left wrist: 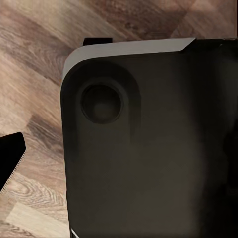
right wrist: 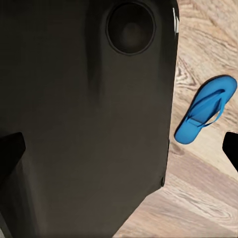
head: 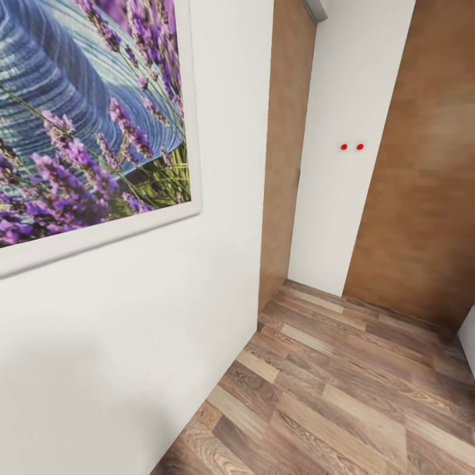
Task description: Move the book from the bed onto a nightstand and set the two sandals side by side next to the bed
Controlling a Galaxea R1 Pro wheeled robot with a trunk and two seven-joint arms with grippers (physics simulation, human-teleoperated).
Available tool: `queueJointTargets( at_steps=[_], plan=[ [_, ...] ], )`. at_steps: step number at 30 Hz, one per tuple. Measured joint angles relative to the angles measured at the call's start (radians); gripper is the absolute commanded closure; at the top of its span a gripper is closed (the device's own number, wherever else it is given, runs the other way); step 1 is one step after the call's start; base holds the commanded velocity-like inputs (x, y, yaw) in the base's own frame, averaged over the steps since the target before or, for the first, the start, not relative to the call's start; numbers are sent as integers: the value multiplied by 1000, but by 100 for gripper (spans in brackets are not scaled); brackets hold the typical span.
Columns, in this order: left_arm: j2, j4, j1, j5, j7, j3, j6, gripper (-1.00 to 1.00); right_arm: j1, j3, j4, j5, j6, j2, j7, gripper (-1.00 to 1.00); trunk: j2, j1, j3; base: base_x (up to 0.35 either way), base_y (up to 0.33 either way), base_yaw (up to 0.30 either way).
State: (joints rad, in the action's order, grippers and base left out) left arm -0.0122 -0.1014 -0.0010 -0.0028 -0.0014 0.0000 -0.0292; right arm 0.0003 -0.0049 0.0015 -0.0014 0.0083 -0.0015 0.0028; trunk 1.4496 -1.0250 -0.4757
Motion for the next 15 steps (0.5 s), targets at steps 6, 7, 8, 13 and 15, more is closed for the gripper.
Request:
queueJointTargets(
  at_steps=[6,7,8,13,15],
  plan=[
    [0,0,0,0,0,0,0,-100,0,0,-1,0,0,0,0,-100,0,0,0,0,0,-275],
    [0,0,0,0,0,0,0,-100,0,0,0,0,0,0,0,-100,0,0,0,0,0,-274],
    [0,0,0,0,0,0,0,-100,0,0,0,0,0,0,0,-100,0,0,0,0,0,-272],
    [0,0,0,0,0,0,0,-100,0,0,0,0,0,0,0,-100,0,0,0,0,0,-266],
    [0,0,0,0,0,-1,0,-100,0,0,0,0,0,0,0,-100,0,0,0,0,0,-262]
  ],
)
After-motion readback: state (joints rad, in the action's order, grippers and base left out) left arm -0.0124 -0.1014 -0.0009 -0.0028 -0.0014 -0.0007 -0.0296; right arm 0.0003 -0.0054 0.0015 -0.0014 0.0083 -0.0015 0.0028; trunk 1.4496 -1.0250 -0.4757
